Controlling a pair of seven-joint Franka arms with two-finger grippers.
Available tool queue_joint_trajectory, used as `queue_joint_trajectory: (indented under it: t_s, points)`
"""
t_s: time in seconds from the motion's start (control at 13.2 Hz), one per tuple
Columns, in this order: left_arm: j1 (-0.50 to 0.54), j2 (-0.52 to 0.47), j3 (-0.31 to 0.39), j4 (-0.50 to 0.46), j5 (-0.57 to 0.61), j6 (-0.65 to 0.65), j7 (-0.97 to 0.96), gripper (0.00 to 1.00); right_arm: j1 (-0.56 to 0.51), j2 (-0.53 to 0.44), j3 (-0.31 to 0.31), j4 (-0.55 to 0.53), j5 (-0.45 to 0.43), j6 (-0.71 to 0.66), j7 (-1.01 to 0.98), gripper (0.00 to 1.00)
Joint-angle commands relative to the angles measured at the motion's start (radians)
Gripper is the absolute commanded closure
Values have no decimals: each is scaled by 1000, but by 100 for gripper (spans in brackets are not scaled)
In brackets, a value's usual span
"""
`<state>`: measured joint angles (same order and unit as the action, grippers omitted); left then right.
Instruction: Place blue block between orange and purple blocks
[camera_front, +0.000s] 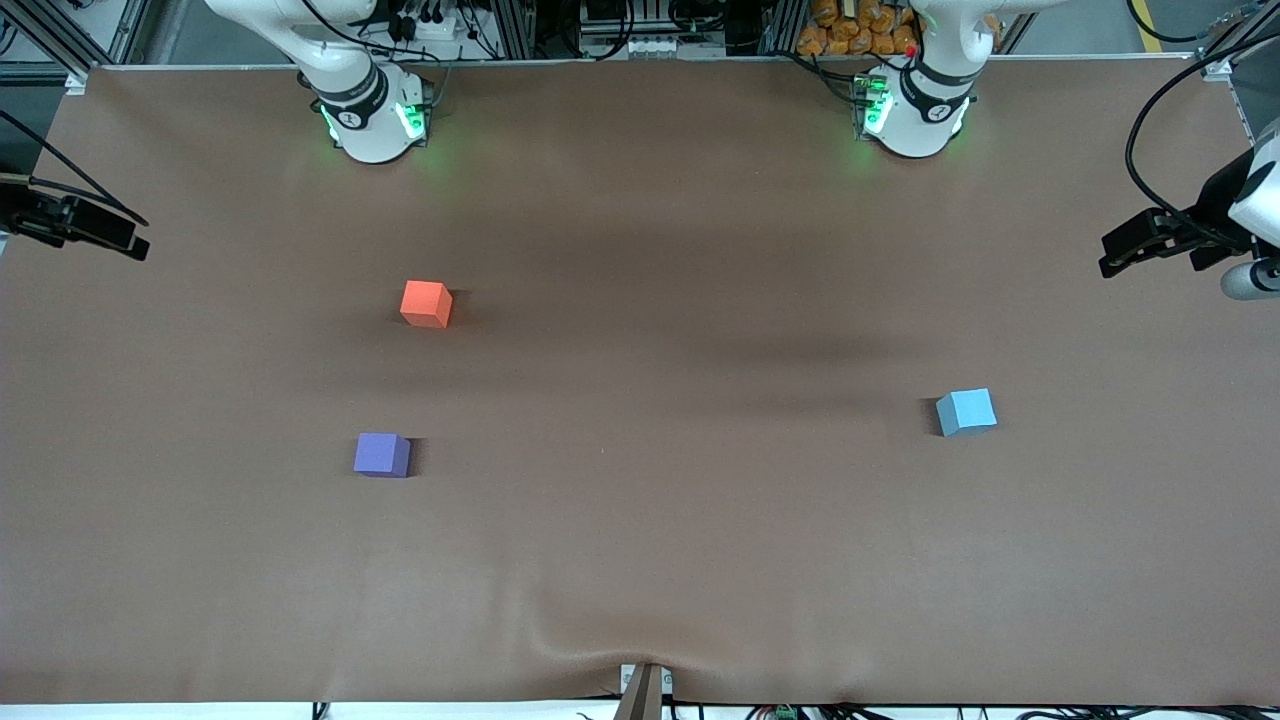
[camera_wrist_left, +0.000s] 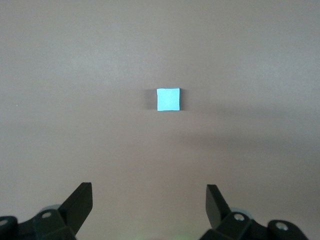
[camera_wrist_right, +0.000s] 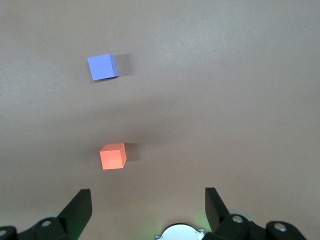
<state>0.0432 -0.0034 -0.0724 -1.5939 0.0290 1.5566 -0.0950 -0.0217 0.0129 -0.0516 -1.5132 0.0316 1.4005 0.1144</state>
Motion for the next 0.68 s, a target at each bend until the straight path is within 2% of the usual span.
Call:
queue_joint_trajectory:
  t_s: [0.0, 0.3, 0.6]
  points:
    - [6, 31, -1, 23, -1, -10, 26, 0, -12, -2, 7, 2, 18, -8, 14, 0]
    - [18, 55, -3, 3, -14, 23, 24, 0, -11, -2, 7, 2, 18, -6, 14, 0]
    - [18, 52, -3, -101, -15, 138, 24, 0, -11, -2, 7, 2, 18, -5, 14, 0]
